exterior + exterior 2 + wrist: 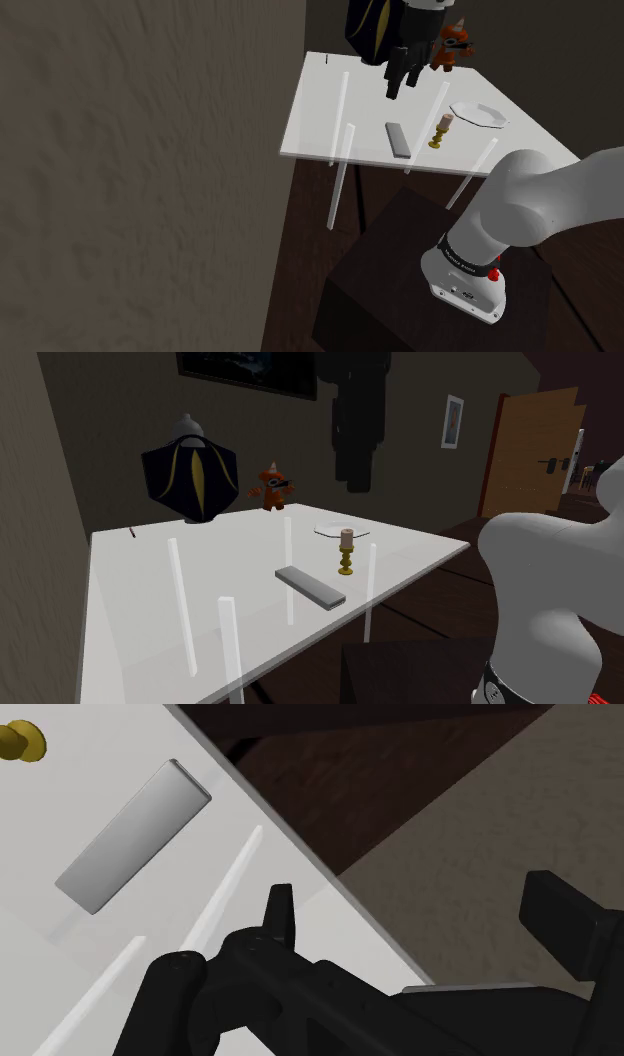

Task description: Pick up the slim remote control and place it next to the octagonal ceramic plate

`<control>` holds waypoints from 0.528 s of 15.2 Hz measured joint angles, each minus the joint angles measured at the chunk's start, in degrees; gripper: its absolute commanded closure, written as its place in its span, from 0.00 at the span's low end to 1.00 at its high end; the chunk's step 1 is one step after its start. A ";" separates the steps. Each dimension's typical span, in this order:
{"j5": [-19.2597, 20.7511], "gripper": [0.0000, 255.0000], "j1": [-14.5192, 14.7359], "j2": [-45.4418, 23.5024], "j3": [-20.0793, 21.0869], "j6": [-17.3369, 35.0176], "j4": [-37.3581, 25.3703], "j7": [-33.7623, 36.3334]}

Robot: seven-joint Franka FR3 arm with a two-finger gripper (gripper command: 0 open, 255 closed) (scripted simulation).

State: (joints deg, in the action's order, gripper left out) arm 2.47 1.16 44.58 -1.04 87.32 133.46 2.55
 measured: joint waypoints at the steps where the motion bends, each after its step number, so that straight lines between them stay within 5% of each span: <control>1: 0.00 0.00 0.00 0.00 0.00 0.00 0.00 0.00; 8: 2.35 0.00 -4.43 -4.37 -3.80 9.68 4.96 2.62</control>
State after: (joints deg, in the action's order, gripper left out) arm 4.82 -3.27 40.21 -4.84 97.00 138.42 5.17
